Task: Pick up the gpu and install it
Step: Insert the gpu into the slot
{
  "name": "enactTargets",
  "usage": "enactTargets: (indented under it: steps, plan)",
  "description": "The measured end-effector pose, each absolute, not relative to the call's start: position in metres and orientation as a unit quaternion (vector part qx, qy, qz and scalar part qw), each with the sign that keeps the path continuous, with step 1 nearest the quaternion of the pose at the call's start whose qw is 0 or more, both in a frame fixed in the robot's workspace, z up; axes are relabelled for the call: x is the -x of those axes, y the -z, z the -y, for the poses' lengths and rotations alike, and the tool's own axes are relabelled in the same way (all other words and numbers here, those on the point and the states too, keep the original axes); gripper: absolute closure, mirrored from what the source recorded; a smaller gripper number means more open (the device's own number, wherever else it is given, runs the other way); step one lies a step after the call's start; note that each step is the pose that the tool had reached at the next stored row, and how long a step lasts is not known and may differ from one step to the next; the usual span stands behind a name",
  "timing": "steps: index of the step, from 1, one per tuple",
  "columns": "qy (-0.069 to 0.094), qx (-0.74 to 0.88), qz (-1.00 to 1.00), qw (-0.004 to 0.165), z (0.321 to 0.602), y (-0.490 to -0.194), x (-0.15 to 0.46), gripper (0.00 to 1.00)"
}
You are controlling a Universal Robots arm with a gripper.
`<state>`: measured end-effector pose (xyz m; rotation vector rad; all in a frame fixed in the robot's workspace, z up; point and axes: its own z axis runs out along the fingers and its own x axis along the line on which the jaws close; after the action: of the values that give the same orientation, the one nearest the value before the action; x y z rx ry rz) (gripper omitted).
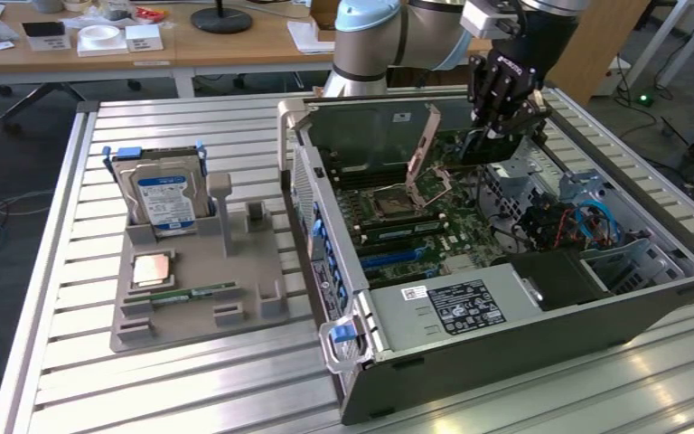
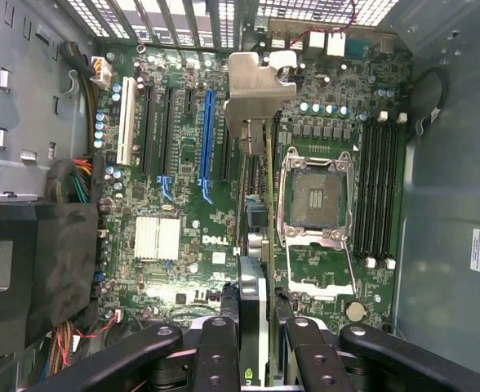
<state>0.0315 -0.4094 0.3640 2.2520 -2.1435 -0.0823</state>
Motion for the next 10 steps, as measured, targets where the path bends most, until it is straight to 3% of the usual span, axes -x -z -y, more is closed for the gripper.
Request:
enactTargets:
  steps: [10]
  plan:
    - [0.026,-0.724,0.689,0.016,0.4094,-0.3619,-0.0315,0.74]
